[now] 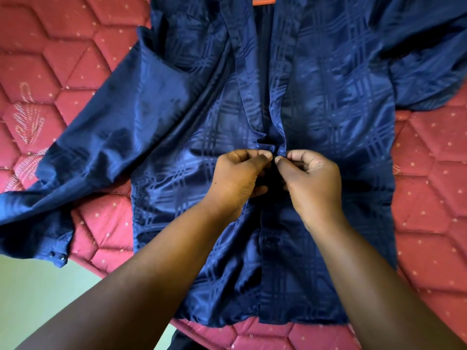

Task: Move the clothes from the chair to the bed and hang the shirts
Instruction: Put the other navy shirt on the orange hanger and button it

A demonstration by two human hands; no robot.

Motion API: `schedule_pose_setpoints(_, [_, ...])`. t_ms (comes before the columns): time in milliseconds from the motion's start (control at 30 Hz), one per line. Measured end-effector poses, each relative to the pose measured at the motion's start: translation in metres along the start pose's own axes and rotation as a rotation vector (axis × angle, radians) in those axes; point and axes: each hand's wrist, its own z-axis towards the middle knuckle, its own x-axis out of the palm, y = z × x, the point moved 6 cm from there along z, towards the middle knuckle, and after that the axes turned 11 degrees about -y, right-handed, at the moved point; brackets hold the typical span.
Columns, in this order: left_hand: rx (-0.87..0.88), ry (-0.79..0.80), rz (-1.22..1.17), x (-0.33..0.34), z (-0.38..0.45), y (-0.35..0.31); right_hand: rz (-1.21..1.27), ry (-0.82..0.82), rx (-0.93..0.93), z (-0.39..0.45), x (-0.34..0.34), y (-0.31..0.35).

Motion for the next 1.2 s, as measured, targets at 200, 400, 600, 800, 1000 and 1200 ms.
schedule_pose_setpoints(200, [0.015,0.002,0.027,0.002,0.002,0.001,0.108,0.047,0.102,-0.003,0.003,-0.004])
schedule_pose_setpoints(400, [0.028,-0.001,0.051,0.001,0.004,0.0,0.19,0.148,0.206,-0.005,0.003,-0.003])
schedule_pose_setpoints(600, [0.065,-0.006,0.098,-0.001,0.007,0.001,0.294,0.223,0.397,-0.002,0.004,-0.012])
schedule_pose_setpoints(800, [0.088,-0.036,0.201,-0.001,0.01,-0.002,0.302,0.259,0.426,0.0,0.008,-0.019])
schedule_pose_setpoints(1000, [0.061,-0.107,0.246,0.001,0.005,-0.01,0.225,0.231,0.302,0.003,0.012,-0.015])
schedule_pose_setpoints(1200, [0.116,-0.147,0.241,0.004,0.004,-0.009,0.204,0.161,0.179,0.002,0.013,-0.017])
